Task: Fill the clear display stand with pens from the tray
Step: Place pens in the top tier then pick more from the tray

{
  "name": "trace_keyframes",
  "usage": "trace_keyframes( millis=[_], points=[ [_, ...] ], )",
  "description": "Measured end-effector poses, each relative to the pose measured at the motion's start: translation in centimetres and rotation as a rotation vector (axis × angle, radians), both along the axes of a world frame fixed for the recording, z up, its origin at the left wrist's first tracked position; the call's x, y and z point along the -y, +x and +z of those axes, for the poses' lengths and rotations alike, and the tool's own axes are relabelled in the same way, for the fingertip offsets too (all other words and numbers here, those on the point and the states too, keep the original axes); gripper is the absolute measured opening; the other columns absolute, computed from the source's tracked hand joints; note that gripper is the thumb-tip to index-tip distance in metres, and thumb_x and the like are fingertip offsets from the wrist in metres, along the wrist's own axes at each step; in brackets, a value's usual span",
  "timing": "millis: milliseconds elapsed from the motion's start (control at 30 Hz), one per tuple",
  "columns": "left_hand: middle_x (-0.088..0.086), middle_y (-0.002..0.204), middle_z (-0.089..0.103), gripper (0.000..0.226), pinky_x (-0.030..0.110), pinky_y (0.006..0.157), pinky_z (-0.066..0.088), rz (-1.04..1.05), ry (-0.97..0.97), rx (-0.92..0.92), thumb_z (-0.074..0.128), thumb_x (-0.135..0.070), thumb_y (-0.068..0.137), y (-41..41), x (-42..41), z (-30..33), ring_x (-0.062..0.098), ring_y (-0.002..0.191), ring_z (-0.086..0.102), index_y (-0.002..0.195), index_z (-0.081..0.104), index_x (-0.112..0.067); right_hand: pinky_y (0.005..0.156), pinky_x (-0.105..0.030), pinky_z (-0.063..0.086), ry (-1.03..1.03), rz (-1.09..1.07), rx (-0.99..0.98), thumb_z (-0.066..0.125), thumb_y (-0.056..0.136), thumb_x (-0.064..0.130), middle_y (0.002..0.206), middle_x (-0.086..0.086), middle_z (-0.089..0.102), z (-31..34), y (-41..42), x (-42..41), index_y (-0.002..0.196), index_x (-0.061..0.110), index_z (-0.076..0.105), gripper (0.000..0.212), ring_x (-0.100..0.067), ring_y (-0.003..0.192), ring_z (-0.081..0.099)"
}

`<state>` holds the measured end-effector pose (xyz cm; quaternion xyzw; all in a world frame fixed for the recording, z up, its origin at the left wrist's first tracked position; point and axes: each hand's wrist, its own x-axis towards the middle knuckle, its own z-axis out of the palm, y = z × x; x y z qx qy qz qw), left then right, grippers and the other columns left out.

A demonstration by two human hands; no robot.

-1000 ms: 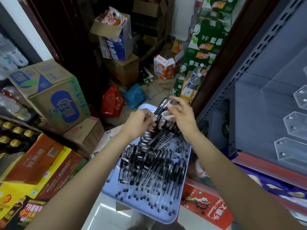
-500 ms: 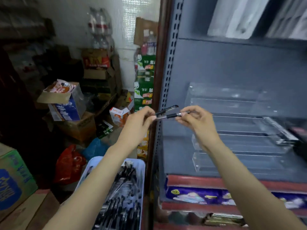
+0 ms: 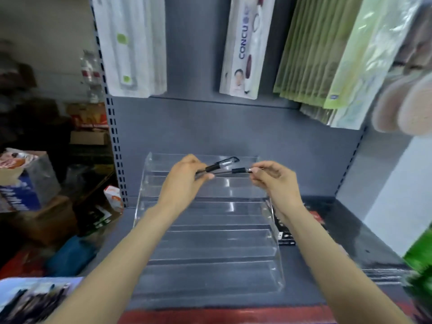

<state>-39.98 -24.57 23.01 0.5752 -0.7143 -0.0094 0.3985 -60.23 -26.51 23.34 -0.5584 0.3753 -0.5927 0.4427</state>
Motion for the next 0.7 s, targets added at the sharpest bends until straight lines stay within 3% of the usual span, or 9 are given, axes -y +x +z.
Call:
trace_keyframes(
  millis=[100,167,300,433,533,700],
  points=[
    [-0.009,0.077,0.047,0.023,0.029,0.060,0.032,0.125,-0.007,0.011,0.062,-0.037,0.085,-2.4,1.5,1.1,0.022,0.078,0.053,0.095,0.071,-0.018,0.063,-0.015,0.052,-0.029,-0.016,-0.089,0.062,0.084,-0.001,0.065,0.010,0.070,0.6,-2.5,2.7,0.079,0.015,0.066,0.018,0.000,0.062,0.064],
    [-0.007,0.070,0.043,0.022,0.029,0.060,0.031,0.196,0.005,0.022,0.063,-0.039,0.084,-3.2,2.6,2.1,0.024,0.078,0.053,0.094,0.072,-0.021,0.072,-0.018,0.052,-0.040,-0.059,-0.177,0.065,0.084,0.004,0.078,0.006,0.069,0.8,-3.9,4.6,0.091,0.012,0.067,0.011,-0.003,0.072,0.062],
    [0.000,0.090,0.063,0.015,0.029,0.067,0.037,0.282,0.118,0.115,0.064,-0.035,0.085,-3.2,5.7,3.8,0.027,0.094,0.060,0.095,0.072,-0.027,0.093,-0.033,0.046,0.077,-0.105,-0.394,0.067,0.084,0.011,0.114,-0.012,0.061,0.4,-6.0,8.3,0.125,0.005,0.053,0.043,-0.017,0.093,0.056],
    [-0.004,0.099,0.071,0.012,0.024,0.069,0.037,0.304,0.241,0.180,0.064,-0.031,0.086,-3.3,8.7,4.1,0.022,0.098,0.063,0.095,0.072,-0.028,0.106,-0.039,0.040,0.191,-0.017,-0.498,0.065,0.085,0.013,0.136,-0.014,0.050,-0.5,-5.7,10.2,0.139,0.008,0.039,0.060,-0.020,0.117,0.052],
    [-0.006,0.101,0.071,0.011,0.023,0.071,0.041,0.255,0.302,0.216,0.064,-0.028,0.085,-3.8,10.3,3.8,0.019,0.097,0.062,0.093,0.071,-0.028,0.109,-0.036,0.037,0.217,0.061,-0.483,0.064,0.086,0.012,0.138,-0.010,0.049,-0.3,-5.3,10.6,0.140,0.009,0.039,0.059,-0.020,0.125,0.050],
    [-0.001,0.091,0.069,0.018,0.027,0.069,0.044,0.251,0.331,0.227,0.075,-0.033,0.074,-3.8,11.5,3.1,0.023,0.090,0.061,0.083,0.065,-0.020,0.105,-0.028,0.039,0.155,0.078,-0.444,0.062,0.087,0.005,0.126,-0.006,0.059,-0.7,-4.6,10.7,0.129,0.008,0.053,0.043,-0.017,0.116,0.054]
  ],
)
